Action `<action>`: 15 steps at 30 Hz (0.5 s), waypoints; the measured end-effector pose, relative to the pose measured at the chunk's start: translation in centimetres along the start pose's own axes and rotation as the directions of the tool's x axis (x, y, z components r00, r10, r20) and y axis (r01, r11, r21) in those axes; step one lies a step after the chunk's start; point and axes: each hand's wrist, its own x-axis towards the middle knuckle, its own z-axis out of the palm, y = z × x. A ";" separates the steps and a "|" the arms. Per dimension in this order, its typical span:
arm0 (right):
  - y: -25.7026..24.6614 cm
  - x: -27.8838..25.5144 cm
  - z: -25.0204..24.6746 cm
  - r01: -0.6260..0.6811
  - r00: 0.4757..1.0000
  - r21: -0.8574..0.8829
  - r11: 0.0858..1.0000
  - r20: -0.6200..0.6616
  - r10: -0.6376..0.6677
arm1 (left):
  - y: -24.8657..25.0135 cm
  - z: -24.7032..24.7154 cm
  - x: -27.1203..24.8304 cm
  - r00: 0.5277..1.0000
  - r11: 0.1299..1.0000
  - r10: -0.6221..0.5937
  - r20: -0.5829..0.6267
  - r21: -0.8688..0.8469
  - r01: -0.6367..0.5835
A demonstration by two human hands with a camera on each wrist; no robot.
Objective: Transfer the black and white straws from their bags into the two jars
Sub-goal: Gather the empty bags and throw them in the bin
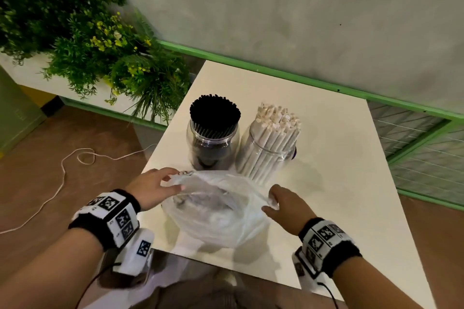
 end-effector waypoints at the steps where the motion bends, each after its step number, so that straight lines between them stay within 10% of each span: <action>1: -0.4 -0.1 0.5 -0.013 0.999 0.063 0.998 -0.051 0.016 | -0.2 0.3 -0.2 1.000 0.990 -0.006 -0.008 -0.140 0.005; 10: -3.1 -4.1 -0.3 0.263 0.847 0.471 0.842 -0.530 0.032 | 1.0 -1.0 -1.8 0.997 0.544 0.070 0.012 -0.839 -0.028; 15: -3.5 -5.6 -1.9 0.324 0.811 0.377 0.867 -0.584 -0.049 | 2.0 -0.8 -2.4 0.964 0.716 0.256 -0.068 -0.657 -0.236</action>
